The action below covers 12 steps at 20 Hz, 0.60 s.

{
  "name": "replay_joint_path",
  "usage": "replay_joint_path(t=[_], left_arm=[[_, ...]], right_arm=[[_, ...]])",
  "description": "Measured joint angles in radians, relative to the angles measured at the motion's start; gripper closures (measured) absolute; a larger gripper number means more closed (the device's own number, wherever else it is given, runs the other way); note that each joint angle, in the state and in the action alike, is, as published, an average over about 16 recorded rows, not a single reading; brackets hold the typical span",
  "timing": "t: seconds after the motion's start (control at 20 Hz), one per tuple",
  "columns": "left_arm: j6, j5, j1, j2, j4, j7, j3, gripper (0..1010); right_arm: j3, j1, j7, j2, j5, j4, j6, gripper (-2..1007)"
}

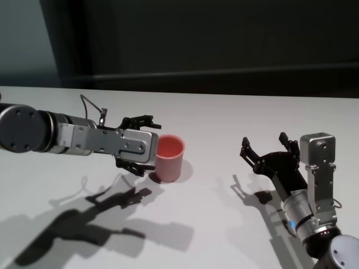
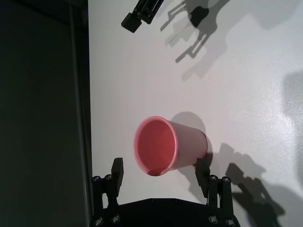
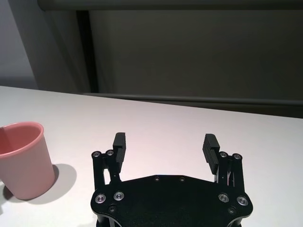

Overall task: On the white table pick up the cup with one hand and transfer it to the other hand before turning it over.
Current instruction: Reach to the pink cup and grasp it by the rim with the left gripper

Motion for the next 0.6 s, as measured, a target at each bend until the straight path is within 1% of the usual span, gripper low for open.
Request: replay_joint_path(t=[0.35, 0.6], left_arm=[[-0.022, 0.048, -0.086, -0.04, 0.067, -0.071, 0.087, 9], [-0.04, 0.078, -0.137, -0.07, 0.12, -0.107, 0.14, 9]], right_arm=[[0.0, 0.0, 0.0, 0.0, 0.0, 0.0, 0.0, 3], [0.0, 0.0, 0.0, 0.0, 0.0, 0.0, 0.0, 3]])
